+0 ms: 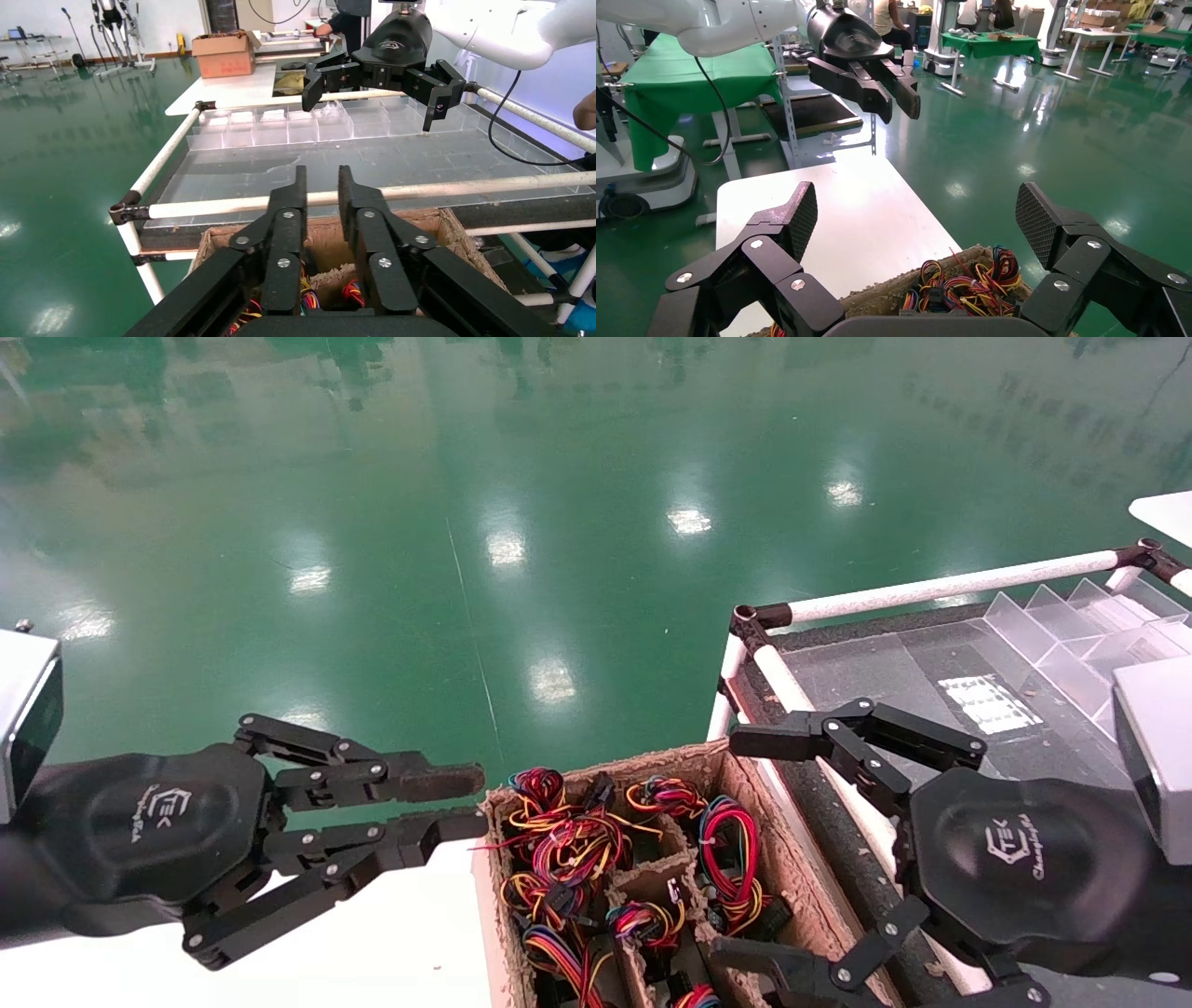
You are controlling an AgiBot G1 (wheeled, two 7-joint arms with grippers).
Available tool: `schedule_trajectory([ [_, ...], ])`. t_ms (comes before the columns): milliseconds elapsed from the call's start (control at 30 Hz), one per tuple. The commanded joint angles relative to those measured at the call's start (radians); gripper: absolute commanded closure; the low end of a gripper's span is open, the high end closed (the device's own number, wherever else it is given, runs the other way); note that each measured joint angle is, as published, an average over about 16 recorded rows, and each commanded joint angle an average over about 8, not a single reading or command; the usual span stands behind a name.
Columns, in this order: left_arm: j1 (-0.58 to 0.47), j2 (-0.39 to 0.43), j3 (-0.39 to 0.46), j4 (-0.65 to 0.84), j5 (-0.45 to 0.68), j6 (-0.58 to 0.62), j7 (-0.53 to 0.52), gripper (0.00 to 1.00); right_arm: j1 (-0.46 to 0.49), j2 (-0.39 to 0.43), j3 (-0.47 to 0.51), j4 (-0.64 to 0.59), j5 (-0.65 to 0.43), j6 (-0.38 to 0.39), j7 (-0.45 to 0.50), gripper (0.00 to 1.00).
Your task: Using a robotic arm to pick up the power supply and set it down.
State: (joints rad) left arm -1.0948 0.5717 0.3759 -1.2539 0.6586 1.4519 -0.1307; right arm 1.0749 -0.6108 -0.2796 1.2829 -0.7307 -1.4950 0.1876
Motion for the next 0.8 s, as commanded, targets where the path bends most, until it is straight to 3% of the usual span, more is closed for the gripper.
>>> schedule_trajectory([
  [33, 0.0, 0.0, 0.0, 0.0, 0.0, 0.0, 0.0, 1.0, 0.0, 0.0, 0.0, 0.0, 0.0, 0.0, 0.0, 0.0],
  [267, 0.0, 0.0, 0.0, 0.0, 0.0, 0.0, 0.0, 1.0, 0.0, 0.0, 0.0, 0.0, 0.0, 0.0, 0.0, 0.0],
  [300, 0.0, 0.0, 0.0, 0.0, 0.0, 0.0, 0.0, 0.92, 0.0, 0.0, 0.0, 0.0, 0.0, 0.0, 0.0, 0.0],
  [533, 0.0, 0.0, 0.0, 0.0, 0.0, 0.0, 0.0, 0.04, 0.0, 0.0, 0.0, 0.0, 0.0, 0.0, 0.0, 0.0],
  [567, 0.0, 0.0, 0.0, 0.0, 0.0, 0.0, 0.0, 0.0, 0.0, 0.0, 0.0, 0.0, 0.0, 0.0, 0.0, 0.0],
  [800, 0.0, 0.0, 0.0, 0.0, 0.0, 0.0, 0.0, 0.0, 0.0, 0.0, 0.0, 0.0, 0.0, 0.0, 0.0, 0.0],
])
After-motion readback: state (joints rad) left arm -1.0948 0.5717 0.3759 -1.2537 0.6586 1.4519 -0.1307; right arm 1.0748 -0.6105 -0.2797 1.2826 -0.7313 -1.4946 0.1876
